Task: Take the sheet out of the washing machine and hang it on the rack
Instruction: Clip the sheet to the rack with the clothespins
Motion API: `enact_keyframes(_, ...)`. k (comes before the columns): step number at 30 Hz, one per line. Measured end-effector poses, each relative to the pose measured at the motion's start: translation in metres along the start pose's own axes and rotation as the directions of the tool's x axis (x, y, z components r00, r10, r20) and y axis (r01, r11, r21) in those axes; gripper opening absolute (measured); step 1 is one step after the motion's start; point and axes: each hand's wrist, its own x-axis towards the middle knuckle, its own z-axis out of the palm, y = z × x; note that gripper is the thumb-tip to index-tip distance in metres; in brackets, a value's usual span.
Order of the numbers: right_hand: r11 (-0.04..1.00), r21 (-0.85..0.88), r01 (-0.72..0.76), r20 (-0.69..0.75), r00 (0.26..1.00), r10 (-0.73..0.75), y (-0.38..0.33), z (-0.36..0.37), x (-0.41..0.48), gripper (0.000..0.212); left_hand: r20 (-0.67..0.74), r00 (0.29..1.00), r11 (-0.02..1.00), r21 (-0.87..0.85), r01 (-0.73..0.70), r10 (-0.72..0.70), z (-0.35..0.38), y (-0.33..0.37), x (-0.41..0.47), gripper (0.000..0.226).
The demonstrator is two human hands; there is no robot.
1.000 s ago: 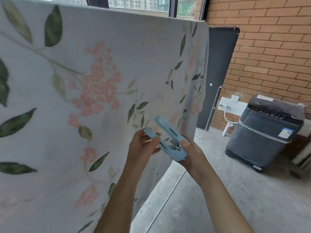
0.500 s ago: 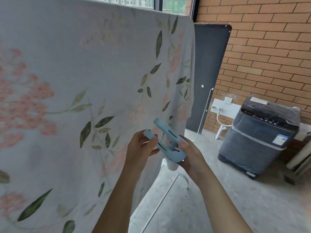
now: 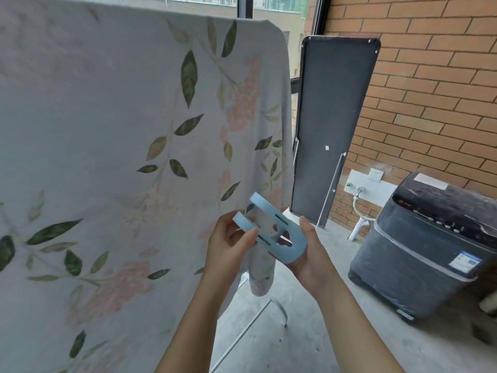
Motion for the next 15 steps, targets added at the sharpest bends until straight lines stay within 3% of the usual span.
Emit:
enact_keyframes(8,0.991,0.131,0.023,-0.282,0.959,0.015,-0.023,-0.009,0.093,0.040,0.045,0.999,0.998,0.068,0.018,-0.021,0.029,-0.017,0.077,0.038)
enact_keyframes(12,0.991,0.086,0.100,-0.306,0.950,-0.069,-0.053,-0.010,0.135,0.039,0.088,0.989,0.980,0.150,-0.132,0.120,0.036,0.002,0.128,0.012)
enact_keyframes(15,0.984,0.078,0.159,-0.285,0.950,-0.131,-0.086,-0.013,0.161,0.039,0.053,0.962,0.922,0.276,-0.272,0.268,0.039,0.024,0.166,0.013)
